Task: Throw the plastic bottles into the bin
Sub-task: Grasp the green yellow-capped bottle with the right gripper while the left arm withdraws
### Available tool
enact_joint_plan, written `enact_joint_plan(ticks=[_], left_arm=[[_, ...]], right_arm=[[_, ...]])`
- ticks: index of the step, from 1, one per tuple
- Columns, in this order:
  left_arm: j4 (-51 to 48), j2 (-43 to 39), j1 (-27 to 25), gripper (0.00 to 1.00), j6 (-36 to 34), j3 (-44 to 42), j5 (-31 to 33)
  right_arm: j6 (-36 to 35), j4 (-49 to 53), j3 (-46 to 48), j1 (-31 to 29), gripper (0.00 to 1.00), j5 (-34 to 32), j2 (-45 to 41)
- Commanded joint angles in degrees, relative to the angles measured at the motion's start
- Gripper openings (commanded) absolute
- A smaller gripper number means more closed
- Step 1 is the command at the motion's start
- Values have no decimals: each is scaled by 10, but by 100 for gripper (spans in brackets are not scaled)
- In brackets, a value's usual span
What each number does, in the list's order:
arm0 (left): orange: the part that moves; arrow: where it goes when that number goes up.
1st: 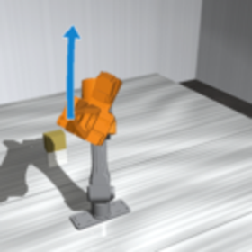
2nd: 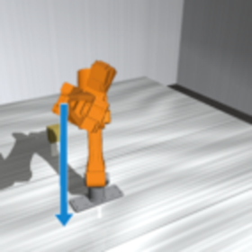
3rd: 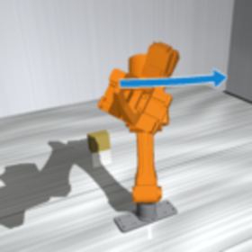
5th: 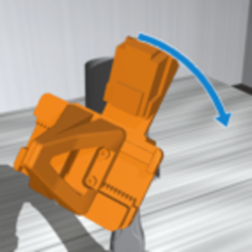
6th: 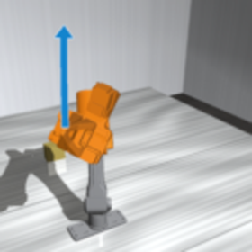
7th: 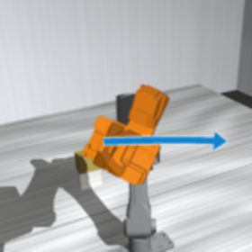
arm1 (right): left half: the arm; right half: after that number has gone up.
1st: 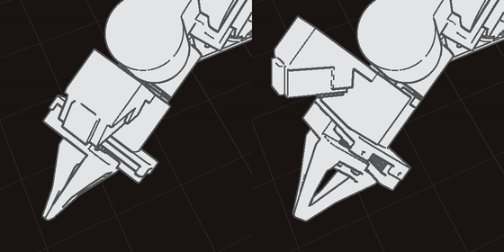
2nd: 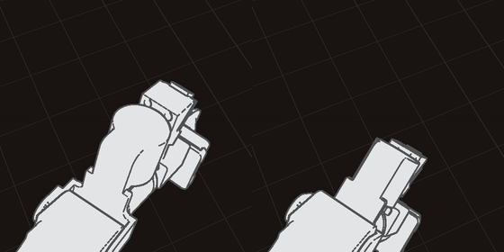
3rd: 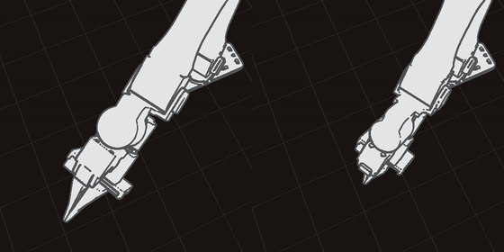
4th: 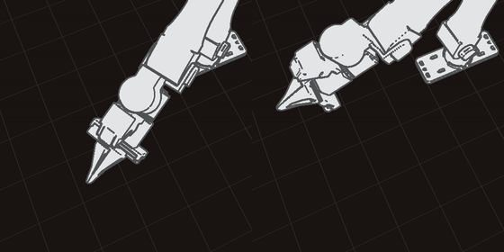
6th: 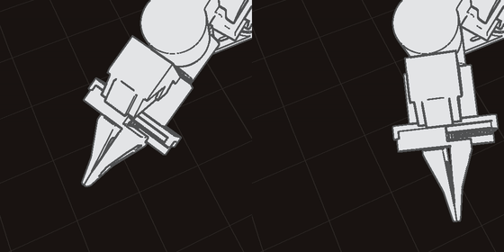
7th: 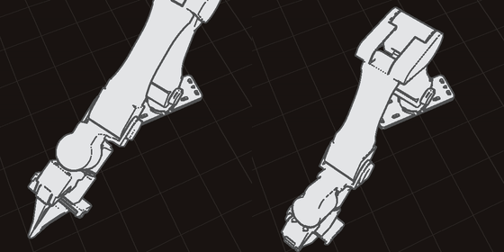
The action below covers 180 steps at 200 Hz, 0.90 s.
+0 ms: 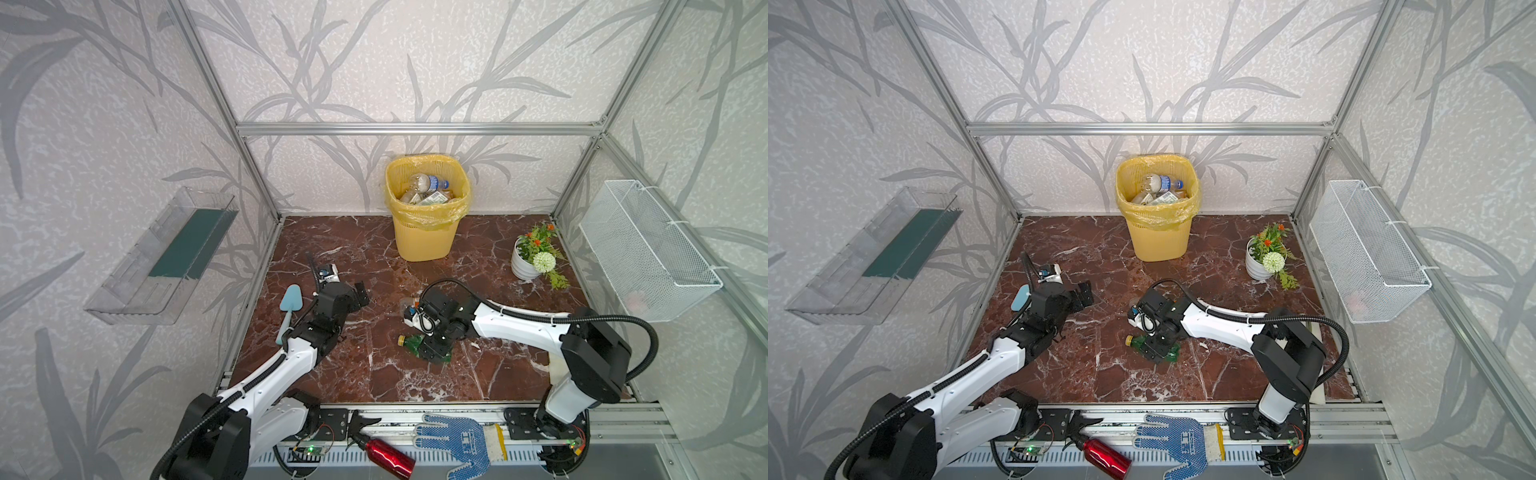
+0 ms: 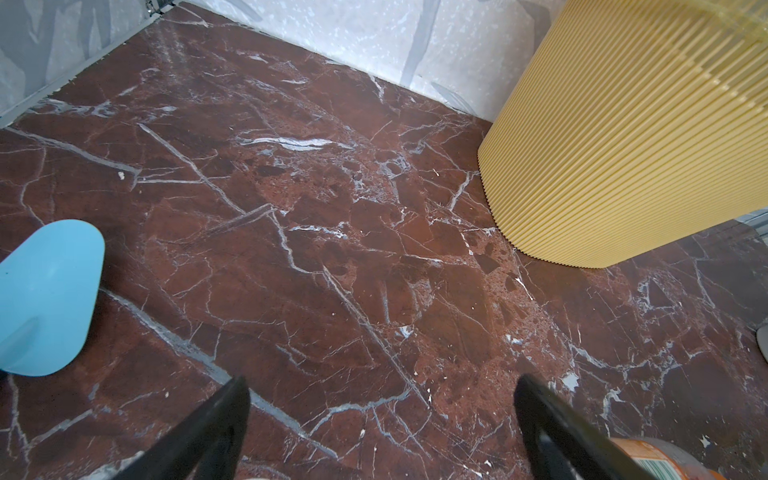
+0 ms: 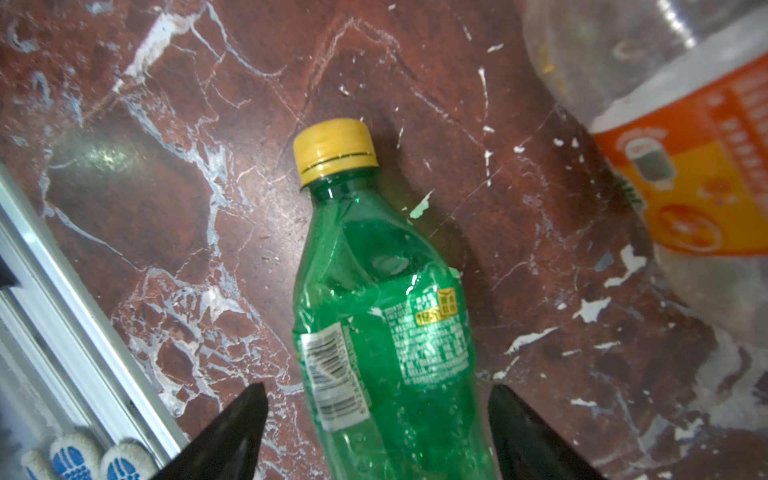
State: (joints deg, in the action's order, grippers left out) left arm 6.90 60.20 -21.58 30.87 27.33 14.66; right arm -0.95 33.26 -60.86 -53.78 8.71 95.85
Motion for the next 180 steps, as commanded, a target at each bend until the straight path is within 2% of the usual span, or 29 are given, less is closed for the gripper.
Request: enact_joint_plan(ticks=[1, 56, 139, 159, 180], left_arm=[[-4, 1, 4, 99, 10, -8, 1], [-7, -4, 6, 99, 9, -11, 0], [-12, -9, 9, 99, 7, -15, 5], [-13, -11, 9, 99, 6, -16, 5], [-13, -11, 11, 99, 6, -16, 8]], right_arm=[[4, 44, -34, -11, 90, -34, 24], [-20, 89, -91, -21, 90, -59, 86], [-43, 144, -148, -23, 67, -50, 134], [-44, 143, -157, -23, 60, -50, 121], [-55, 138, -177, -23, 57, -59, 84]])
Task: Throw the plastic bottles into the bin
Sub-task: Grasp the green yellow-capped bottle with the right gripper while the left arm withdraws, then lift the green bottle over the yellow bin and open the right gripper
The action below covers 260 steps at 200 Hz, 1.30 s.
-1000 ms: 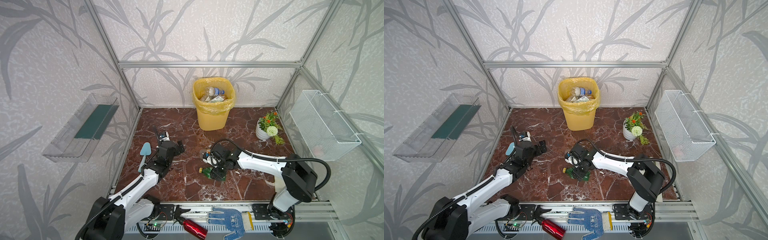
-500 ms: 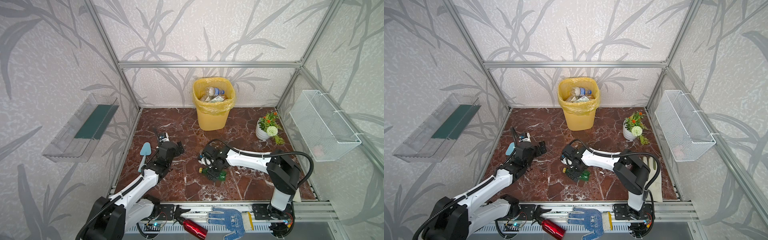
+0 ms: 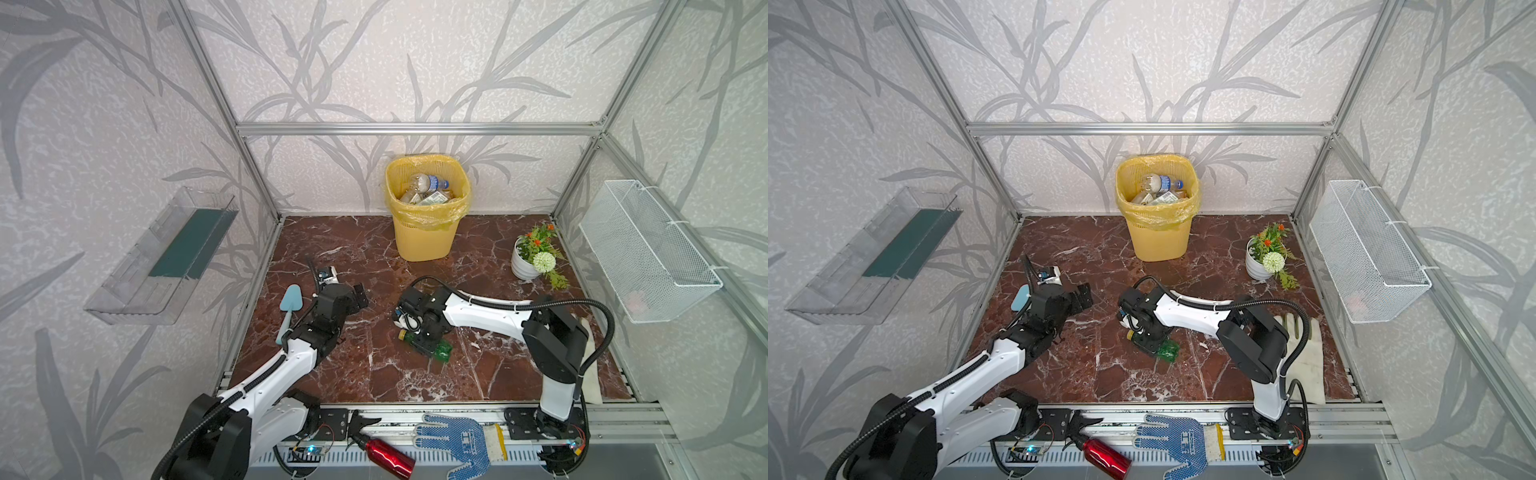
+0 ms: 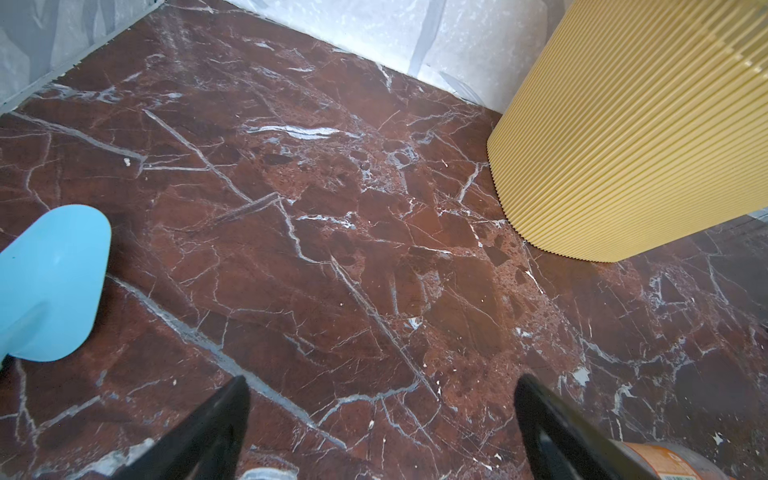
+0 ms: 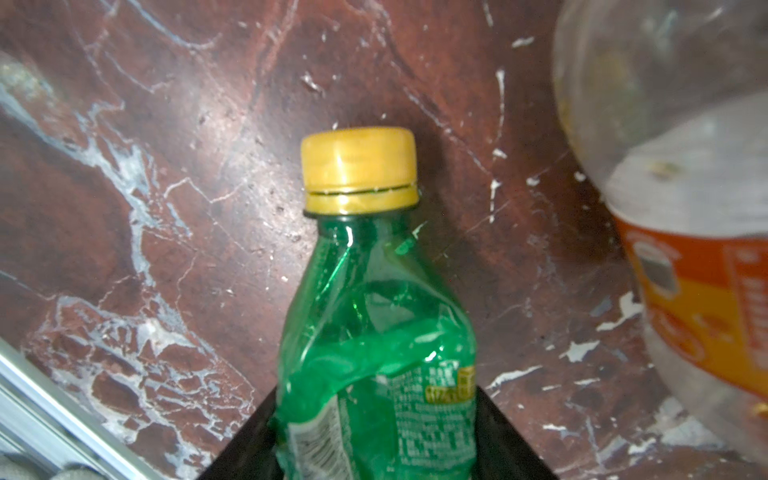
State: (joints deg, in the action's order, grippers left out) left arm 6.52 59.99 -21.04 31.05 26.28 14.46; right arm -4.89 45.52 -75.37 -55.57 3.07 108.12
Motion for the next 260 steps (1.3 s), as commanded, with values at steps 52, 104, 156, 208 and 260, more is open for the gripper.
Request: enact_joint_plan(ticks=[52, 104, 156, 208, 260], left_arm=[[12, 13, 7, 99, 3, -3, 1], [19, 59, 7, 99, -17, 23, -31], [18, 102, 0, 99, -49, 65, -92], [-27, 135, -57, 99, -95, 116, -55], [-36, 115, -112, 99, -160, 127, -5]], right_arm=[[-95, -26, -159, 2, 50, -152, -188], [-245, -378, -145, 20, 49, -197, -370], [-83, -519, -157, 208, 51, -91, -317], [35, -336, -380, 298, 57, -6, -51], [30, -404, -350, 306, 93, -87, -127]])
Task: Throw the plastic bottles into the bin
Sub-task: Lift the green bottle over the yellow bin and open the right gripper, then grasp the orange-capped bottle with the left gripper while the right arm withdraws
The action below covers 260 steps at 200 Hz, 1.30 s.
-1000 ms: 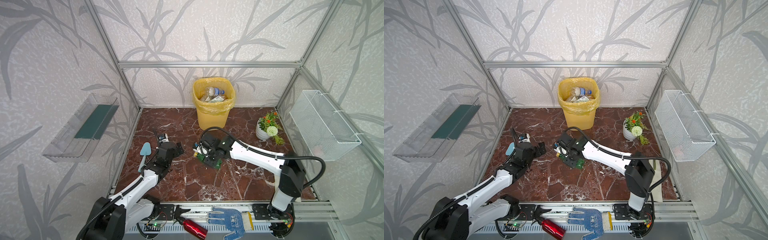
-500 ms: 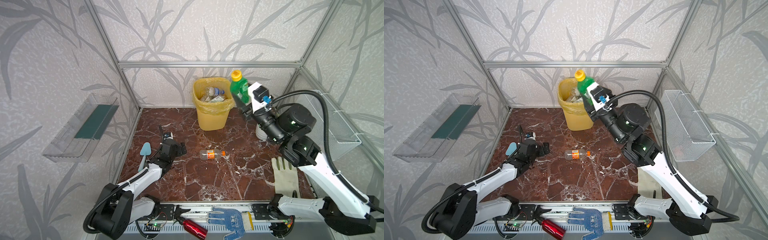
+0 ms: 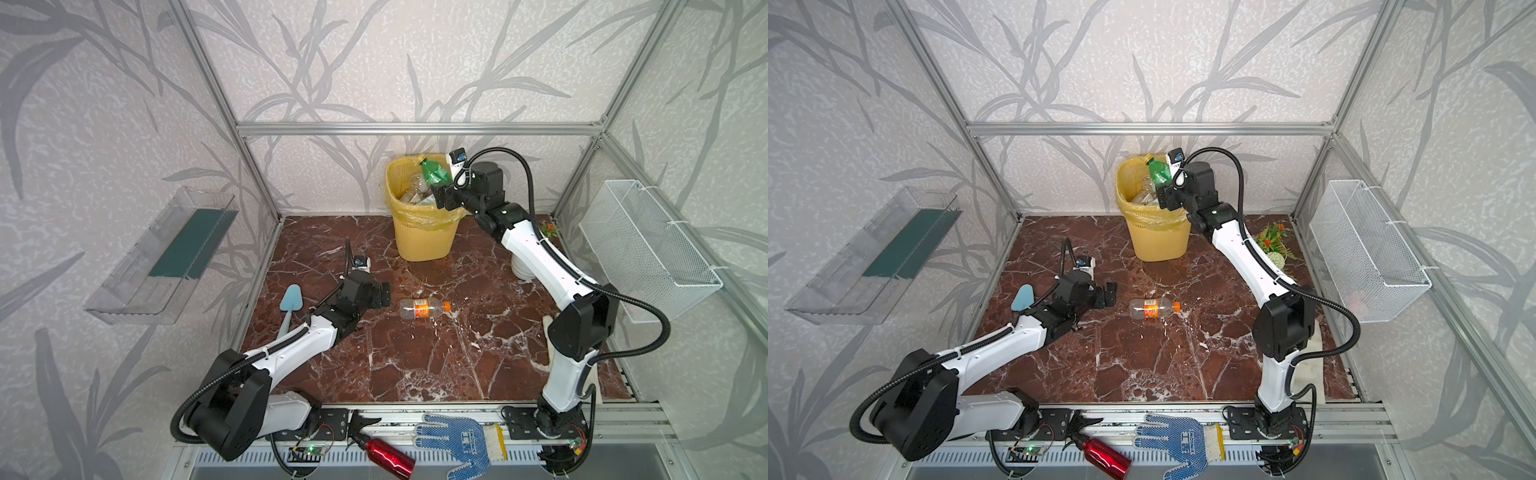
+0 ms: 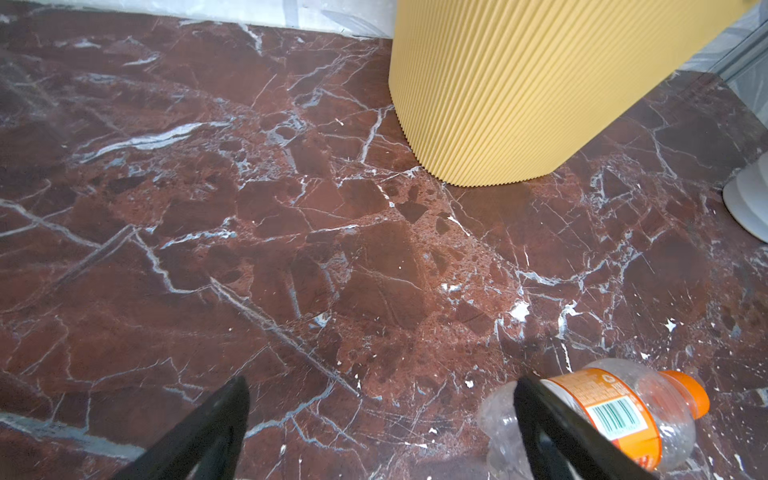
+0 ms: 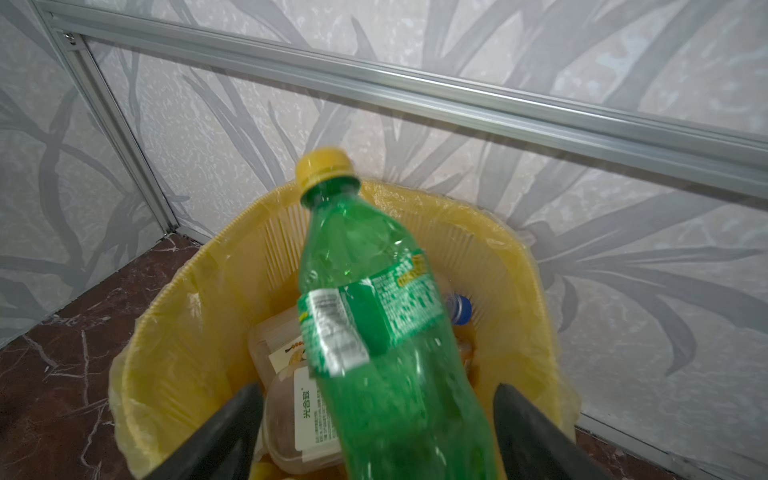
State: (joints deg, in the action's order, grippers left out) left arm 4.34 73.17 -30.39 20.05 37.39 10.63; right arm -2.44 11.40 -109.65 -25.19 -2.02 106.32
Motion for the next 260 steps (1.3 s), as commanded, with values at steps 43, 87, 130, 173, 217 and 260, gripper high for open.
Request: enact_joint_plan(ticks=[43, 87, 130, 173, 217, 260], left_arm=[[-28, 5, -58, 99, -99, 45, 36], [-39, 36, -108, 99, -160, 75, 26], [-94, 95, -130, 99, -220, 130, -33], [-172, 160, -141, 99, -284, 200, -96], [-255, 194, -145, 99, -349, 244, -152], [-285, 232, -148, 97, -371, 278, -146]], right_arm=[[-3, -76, 49, 17, 95, -43, -164], [5, -74, 97, 36, 95, -30, -186], [44, -100, 215, 71, 95, -12, -236], [77, -114, 356, 106, 95, 5, -287], [119, -131, 488, 146, 96, 30, -333], [136, -146, 576, 153, 96, 40, -359]])
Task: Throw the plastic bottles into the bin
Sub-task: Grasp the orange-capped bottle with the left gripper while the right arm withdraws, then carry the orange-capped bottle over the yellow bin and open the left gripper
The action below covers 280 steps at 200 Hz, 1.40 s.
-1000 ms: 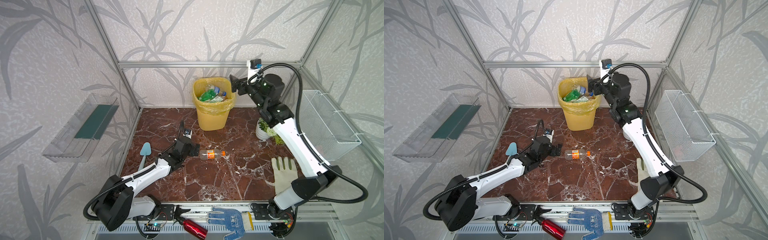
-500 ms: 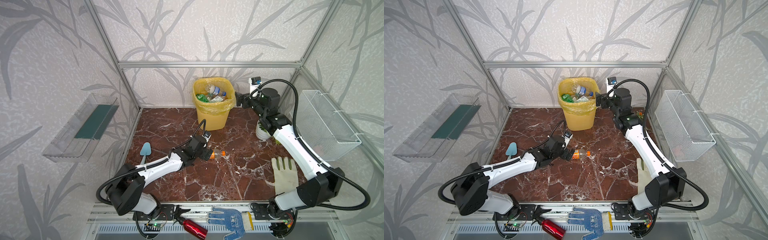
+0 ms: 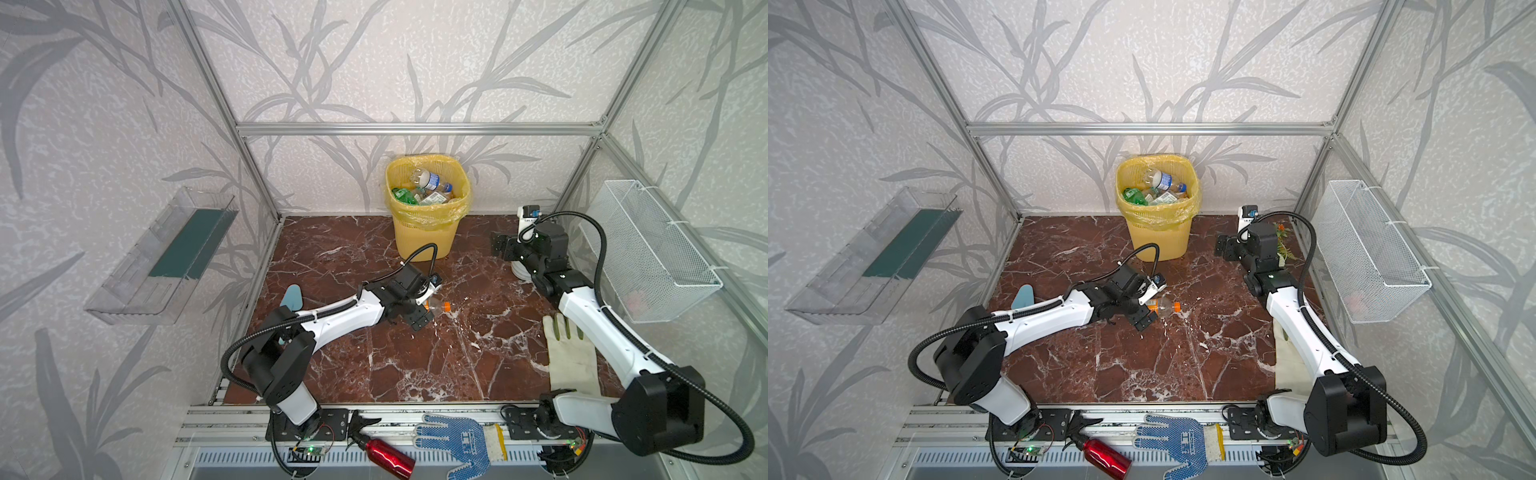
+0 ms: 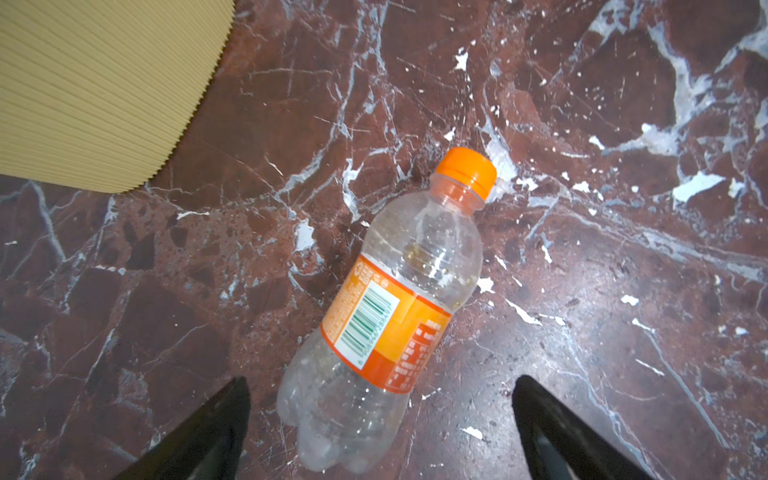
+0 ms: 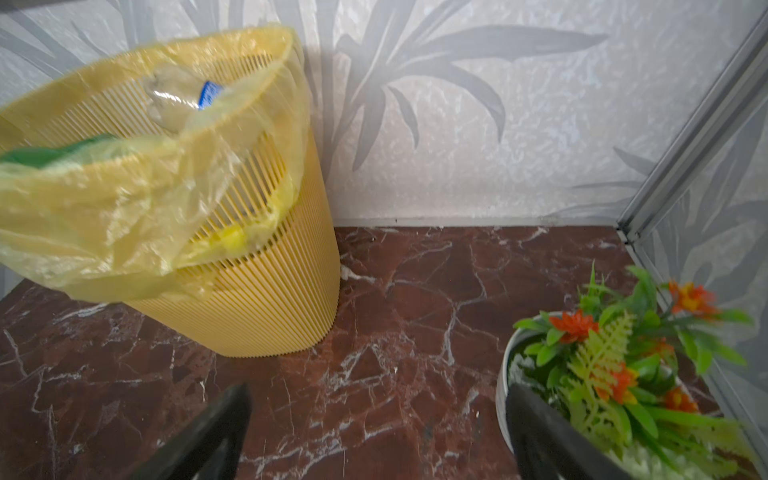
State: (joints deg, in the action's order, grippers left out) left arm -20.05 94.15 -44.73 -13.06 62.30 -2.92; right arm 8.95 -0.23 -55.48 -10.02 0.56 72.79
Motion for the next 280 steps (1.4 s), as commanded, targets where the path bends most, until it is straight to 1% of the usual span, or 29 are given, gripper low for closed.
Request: enact_joint_plan(ticks=[1, 30, 71, 126, 144, 164, 180, 206, 215, 224, 240, 257, 266, 280], left_arm=[[-41, 23, -5, 97, -40, 30, -10], [-62, 56, -12, 95, -60, 62, -5], [-119, 113, -20, 91, -80, 121, 5], [-163, 178, -27, 86, -92, 178, 28], [-177, 194, -28, 83, -95, 193, 37], [-185, 205, -29, 74, -91, 204, 51], [-188, 207, -29, 66, -86, 209, 47], [-178, 201, -29, 47, -73, 211, 44], [-176, 196, -29, 40, -65, 214, 45], [-172, 185, -29, 35, -57, 217, 41], [-151, 140, -29, 33, -43, 217, 33], [-102, 60, -28, 32, -29, 211, 43], [-64, 9, -28, 32, -27, 205, 65], [31, -74, -23, 32, -32, 185, 92]], right_arm=[[22, -31, 36, 2, 96, 13, -24], [22, -55, 93, 3, 97, 7, -33], [18, -71, 151, 7, 98, -6, -46], [17, -65, 184, 16, 98, -6, -62], [19, -64, 190, 20, 98, -2, -64], [20, -63, 194, 22, 99, 1, -65], [21, -62, 197, 24, 98, 4, -65], [20, -61, 200, 25, 99, 6, -63], [20, -59, 200, 26, 99, 7, -64], [20, -58, 200, 27, 99, 8, -65], [19, -57, 201, 29, 99, 8, -68], [17, -54, 202, 32, 99, 9, -72], [17, -53, 202, 34, 99, 9, -74], [18, -54, 205, 36, 99, 8, -79]])
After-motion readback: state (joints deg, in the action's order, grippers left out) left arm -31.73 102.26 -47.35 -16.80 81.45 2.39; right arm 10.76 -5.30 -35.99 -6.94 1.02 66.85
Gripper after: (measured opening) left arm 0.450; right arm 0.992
